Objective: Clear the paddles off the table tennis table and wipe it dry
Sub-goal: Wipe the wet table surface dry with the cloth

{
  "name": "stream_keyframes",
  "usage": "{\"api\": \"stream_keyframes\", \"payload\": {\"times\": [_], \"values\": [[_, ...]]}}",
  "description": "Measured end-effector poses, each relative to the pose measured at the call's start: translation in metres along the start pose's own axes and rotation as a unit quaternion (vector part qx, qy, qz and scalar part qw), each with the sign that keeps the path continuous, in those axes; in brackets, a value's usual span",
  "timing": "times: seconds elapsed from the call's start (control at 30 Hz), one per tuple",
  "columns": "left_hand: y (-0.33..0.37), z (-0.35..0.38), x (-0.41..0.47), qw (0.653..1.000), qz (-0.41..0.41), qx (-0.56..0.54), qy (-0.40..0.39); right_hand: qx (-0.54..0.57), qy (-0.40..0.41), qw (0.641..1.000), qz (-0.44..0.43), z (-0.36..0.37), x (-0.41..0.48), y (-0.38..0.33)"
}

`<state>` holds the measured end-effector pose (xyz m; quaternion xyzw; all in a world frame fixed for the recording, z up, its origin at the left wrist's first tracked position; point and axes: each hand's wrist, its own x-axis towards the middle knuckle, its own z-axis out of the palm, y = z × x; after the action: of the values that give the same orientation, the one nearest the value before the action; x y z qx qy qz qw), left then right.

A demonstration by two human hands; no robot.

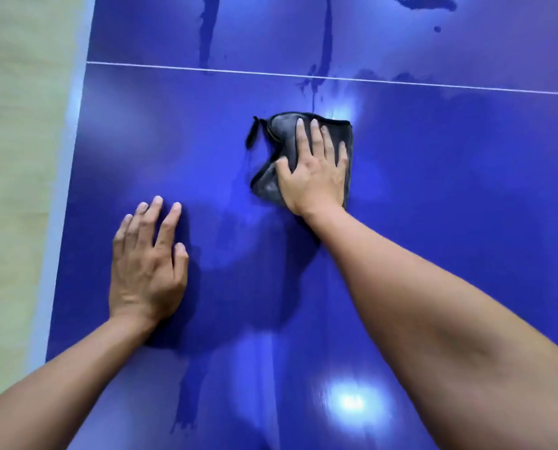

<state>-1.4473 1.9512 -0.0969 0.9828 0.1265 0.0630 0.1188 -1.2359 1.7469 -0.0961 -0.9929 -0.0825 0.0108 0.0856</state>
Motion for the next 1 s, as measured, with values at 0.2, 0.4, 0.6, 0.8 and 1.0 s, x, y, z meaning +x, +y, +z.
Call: {"api": "stream_keyframes", "payload": {"times": [0.2,0.4,0.6,0.8,1.0], "values": [[-0.004,0.0,0.0,1.0,0.007,0.0,0.003,0.006,-0.007,0.999,0.039,-0.001,0.097,-0.013],[-0.006,0.003,-0.002,1.0,0.012,0.017,0.011,0.001,-0.006,1.0,0.03,-0.001,0.117,-0.016],[-0.007,0.005,-0.002,1.0,0.011,0.006,0.016,-0.019,-0.032,0.999,-0.028,-0.001,0.081,-0.03],[-0.006,0.006,-0.004,1.0,0.003,0.001,0.022,-0.018,-0.054,0.991,-0.117,0.004,-0.015,-0.062],[-0.003,-0.002,-0.006,0.999,-0.021,0.03,0.02,-0.008,-0.063,0.985,-0.16,0.0,-0.136,-0.056]]}}
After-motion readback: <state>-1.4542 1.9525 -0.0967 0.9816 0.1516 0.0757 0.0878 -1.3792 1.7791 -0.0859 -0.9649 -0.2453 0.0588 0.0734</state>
